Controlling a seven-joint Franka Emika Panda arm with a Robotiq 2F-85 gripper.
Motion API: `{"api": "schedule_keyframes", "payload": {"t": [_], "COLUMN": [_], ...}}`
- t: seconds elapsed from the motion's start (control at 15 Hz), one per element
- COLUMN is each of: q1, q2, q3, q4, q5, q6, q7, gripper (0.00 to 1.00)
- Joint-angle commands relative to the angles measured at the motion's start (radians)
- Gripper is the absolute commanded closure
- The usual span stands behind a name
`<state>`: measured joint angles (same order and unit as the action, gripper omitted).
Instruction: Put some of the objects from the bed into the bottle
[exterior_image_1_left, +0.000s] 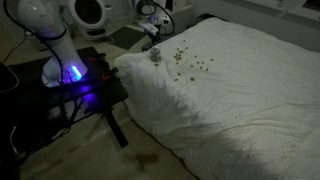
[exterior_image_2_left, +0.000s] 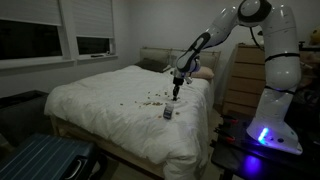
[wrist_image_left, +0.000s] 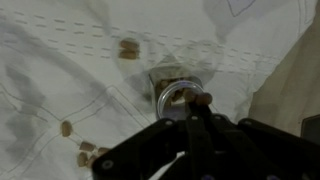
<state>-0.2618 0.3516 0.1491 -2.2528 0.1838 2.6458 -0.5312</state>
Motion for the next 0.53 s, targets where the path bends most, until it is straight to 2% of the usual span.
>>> {"api": "schedule_keyframes", "payload": {"t": [0.0, 0.47], "q1": [-0.007, -0.014], "q2": [-0.002, 0.033], "q3": [0.016, 0.048], "q4": [-0.013, -0.017], "q5": [0.047, 0.080], "q6": [-0.007, 0.123], "q7": [-0.050, -0.105], "gripper": [0.99, 0.99]}}
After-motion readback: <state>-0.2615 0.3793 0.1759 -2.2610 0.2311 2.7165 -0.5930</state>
